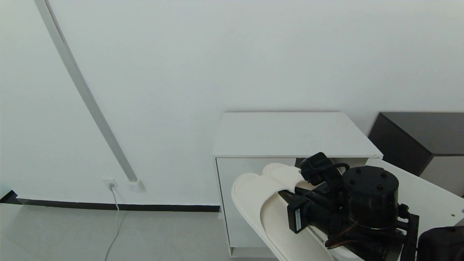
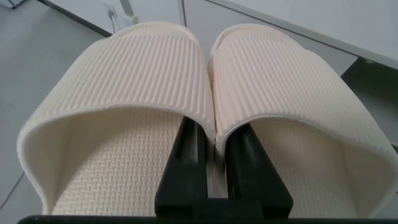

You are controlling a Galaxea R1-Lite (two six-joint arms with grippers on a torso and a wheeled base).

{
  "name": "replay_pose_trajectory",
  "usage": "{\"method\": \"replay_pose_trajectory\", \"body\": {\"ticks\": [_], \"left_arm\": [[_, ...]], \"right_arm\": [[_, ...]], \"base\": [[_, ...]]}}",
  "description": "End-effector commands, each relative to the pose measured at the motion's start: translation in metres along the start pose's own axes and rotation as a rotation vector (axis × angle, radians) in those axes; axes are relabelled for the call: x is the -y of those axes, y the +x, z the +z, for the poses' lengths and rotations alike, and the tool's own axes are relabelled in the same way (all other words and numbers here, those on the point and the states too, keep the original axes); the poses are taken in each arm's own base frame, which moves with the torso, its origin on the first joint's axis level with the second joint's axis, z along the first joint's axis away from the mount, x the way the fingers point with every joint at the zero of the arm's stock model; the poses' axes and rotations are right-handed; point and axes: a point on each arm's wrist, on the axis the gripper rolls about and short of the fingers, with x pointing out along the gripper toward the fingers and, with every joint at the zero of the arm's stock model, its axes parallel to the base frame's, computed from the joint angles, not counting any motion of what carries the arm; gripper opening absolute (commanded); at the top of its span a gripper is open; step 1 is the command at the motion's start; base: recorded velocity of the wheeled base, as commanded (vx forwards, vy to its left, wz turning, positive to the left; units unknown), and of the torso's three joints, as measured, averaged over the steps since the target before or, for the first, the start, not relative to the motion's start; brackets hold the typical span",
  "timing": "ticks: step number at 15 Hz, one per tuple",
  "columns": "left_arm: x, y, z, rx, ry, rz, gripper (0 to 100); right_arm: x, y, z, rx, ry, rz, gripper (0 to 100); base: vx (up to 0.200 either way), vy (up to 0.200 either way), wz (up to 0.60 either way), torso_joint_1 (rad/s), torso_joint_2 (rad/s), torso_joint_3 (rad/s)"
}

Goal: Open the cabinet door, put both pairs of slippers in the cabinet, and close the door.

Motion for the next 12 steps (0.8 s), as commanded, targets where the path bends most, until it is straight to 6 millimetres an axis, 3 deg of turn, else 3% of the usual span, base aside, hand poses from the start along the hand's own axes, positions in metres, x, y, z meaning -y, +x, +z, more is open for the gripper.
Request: {"method": "replay_pose_trajectory", "body": {"ticks": [1,12], "left_arm": [[0.0000,0.0000,0.0000,0.000,0.001,0.001,0],[0.0000,0.0000,0.0000,0.000,0.001,0.001,0]], "right_arm": [[0.0004,0.0009,-0.0017,-0.007,-0.001,0.000,0],[0.0003,0.0012,-0.0021,-0.008,-0.001,0.001,0]], "base": [[0.000,-0.200,0.00,0.002,0.00,0.002],[0.000,-0.200,0.00,0.003,0.00,0.002]]}}
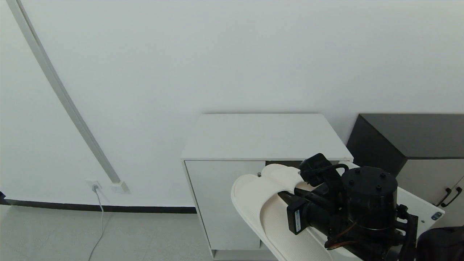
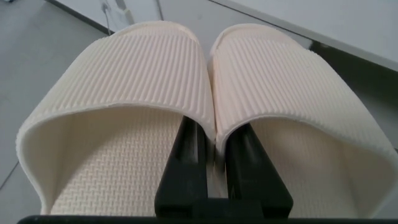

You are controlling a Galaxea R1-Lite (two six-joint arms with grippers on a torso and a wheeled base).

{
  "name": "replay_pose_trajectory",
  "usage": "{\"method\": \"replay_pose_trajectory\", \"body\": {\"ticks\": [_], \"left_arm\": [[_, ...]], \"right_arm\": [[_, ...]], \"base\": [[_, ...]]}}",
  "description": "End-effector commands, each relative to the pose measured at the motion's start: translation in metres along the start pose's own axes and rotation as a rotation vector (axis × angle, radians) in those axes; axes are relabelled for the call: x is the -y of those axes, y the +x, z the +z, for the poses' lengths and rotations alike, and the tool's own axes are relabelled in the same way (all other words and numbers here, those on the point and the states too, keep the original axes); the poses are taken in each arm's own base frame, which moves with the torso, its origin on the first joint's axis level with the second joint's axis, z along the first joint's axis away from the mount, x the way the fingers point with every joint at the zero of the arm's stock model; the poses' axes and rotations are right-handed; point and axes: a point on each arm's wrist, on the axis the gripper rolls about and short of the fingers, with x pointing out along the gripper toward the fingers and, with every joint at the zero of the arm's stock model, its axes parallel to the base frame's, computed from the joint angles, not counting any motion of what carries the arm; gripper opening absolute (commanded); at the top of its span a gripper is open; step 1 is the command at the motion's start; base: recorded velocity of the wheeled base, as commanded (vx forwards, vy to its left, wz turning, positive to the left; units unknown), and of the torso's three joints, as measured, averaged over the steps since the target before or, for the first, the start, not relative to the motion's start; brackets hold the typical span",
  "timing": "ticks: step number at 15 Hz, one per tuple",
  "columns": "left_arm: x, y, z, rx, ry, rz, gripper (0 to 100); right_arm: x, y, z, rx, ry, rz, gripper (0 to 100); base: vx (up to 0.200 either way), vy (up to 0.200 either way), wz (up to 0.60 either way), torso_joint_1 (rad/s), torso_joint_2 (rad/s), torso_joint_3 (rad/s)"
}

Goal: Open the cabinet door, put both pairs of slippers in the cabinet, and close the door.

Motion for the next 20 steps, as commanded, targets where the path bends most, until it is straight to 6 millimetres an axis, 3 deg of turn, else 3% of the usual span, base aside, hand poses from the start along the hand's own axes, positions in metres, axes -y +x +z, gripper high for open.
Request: {"method": "replay_pose_trajectory", "body": {"ticks": [1,3,20], "left_arm": [[0.000,0.000,0.000,0.000,0.000,0.001,0],[0.000,0.000,0.000,0.000,0.001,-0.001,0],[0.000,0.000,0.000,-0.001,0.000,-0.002,0]], "right_arm": [[0.000,0.000,-0.001,-0.004,-0.001,0.000,0],[0.000,0.000,-0.002,-0.005,-0.002,-0.001,0],[0.003,-0.006,-0.013,-0.008,-0.020,-0.004,0]], "base": [[0.000,-0.200,0.00,-0.002,0.01,0.002],[0.000,-0.200,0.00,0.005,0.00,0.002],[0.000,0.000,0.00,-0.012,0.02,0.015]]}}
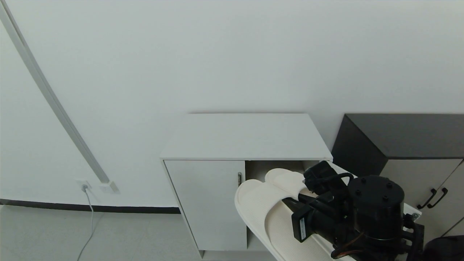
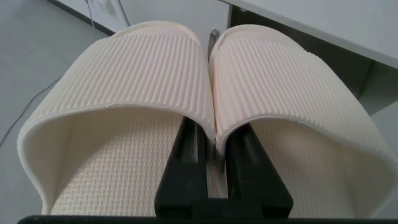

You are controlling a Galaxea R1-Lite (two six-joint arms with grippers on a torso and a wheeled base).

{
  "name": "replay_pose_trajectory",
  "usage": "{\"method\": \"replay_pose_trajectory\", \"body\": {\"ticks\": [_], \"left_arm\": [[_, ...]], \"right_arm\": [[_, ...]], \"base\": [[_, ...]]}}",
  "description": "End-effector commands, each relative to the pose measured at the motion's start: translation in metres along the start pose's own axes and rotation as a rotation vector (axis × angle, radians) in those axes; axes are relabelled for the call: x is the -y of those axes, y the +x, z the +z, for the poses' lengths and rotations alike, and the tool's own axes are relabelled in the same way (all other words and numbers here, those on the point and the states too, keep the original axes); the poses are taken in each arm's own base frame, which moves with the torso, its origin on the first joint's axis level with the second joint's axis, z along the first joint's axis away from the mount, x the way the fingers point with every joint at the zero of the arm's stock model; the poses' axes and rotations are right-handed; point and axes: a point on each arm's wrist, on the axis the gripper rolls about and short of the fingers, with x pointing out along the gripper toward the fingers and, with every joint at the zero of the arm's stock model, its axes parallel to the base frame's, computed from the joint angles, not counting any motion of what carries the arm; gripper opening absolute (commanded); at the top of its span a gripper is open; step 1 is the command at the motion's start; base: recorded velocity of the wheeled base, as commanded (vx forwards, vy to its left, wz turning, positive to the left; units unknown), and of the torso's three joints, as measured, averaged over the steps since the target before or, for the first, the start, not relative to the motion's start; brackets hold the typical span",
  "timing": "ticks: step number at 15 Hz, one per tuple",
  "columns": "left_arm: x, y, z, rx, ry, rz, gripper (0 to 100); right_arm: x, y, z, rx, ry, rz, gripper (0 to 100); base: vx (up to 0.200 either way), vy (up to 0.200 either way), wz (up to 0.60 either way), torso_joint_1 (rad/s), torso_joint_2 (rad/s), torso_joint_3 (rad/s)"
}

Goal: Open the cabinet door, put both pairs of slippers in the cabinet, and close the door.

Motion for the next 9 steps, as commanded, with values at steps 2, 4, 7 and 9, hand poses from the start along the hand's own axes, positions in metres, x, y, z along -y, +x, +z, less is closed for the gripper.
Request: {"method": "replay_pose_trajectory", "body": {"ticks": [2,4,7,9], "left_arm": [[0.0000,0.0000,0.0000,0.000,0.000,0.001,0],[0.0000,0.0000,0.0000,0.000,-0.001,-0.001,0],[0.0000,0.0000,0.0000,0.000,-0.001,0.001,0],[0.0000,0.0000,0.0000,0.000,-0.001,0.001,0]], "right_arm": [[0.0001,0.0000,-0.0014,-0.005,-0.001,0.000,0],[0.0002,-0.0001,-0.0018,-0.007,-0.001,0.000,0],[0.0003,-0.0003,-0.0022,-0.008,-0.002,0.000,0],[0.0003,-0.0003,-0.0022,-0.008,-0.002,0.000,0]], "base": [[0.000,0.000,0.00,-0.151,0.34,0.190],[0.000,0.000,0.00,-0.156,0.36,0.195],[0.000,0.000,0.00,-0.165,0.38,0.214],[0.000,0.000,0.00,-0.188,0.43,0.251]]}}
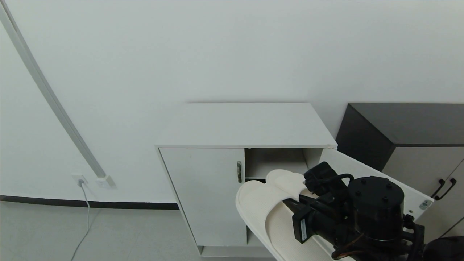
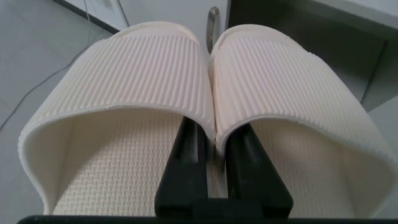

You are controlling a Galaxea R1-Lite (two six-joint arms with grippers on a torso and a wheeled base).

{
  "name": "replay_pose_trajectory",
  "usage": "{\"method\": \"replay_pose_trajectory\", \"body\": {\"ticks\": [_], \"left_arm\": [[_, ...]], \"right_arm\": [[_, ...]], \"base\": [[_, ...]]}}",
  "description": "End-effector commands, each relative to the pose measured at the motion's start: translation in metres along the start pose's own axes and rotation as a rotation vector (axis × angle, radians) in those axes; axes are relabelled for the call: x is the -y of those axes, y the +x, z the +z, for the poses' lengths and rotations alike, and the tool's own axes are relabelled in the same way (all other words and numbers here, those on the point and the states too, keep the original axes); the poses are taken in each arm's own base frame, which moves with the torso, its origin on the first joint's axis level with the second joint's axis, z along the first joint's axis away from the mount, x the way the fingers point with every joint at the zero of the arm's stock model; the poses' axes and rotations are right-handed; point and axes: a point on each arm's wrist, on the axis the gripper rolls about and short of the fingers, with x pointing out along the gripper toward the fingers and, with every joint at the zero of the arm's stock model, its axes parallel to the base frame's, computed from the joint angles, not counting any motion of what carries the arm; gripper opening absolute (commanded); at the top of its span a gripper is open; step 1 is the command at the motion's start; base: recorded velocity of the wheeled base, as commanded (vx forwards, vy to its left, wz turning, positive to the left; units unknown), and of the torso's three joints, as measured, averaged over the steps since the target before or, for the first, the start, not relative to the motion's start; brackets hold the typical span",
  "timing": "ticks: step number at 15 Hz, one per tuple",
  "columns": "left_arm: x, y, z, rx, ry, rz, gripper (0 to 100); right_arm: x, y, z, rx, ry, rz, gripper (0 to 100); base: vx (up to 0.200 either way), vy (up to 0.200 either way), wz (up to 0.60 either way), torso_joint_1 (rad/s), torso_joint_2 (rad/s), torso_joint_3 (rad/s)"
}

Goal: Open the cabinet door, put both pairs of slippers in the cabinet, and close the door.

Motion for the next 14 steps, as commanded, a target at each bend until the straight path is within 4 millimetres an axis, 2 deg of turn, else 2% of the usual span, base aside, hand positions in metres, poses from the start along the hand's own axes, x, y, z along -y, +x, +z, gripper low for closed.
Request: {"method": "replay_pose_trajectory", "body": {"ticks": [1,14], "left_arm": [[0.0000,0.0000,0.0000,0.000,0.000,0.000,0],[0.0000,0.0000,0.0000,0.000,0.000,0.000,0]], "right_arm": [[-0.0004,-0.0001,-0.0011,-0.004,-0.004,0.002,0],[-0.0006,-0.0003,-0.0046,-0.018,-0.009,0.004,0]], "base": [[0.000,0.000,0.00,-0.227,0.52,0.295],[0.000,0.000,0.00,-0.209,0.53,0.316]]}}
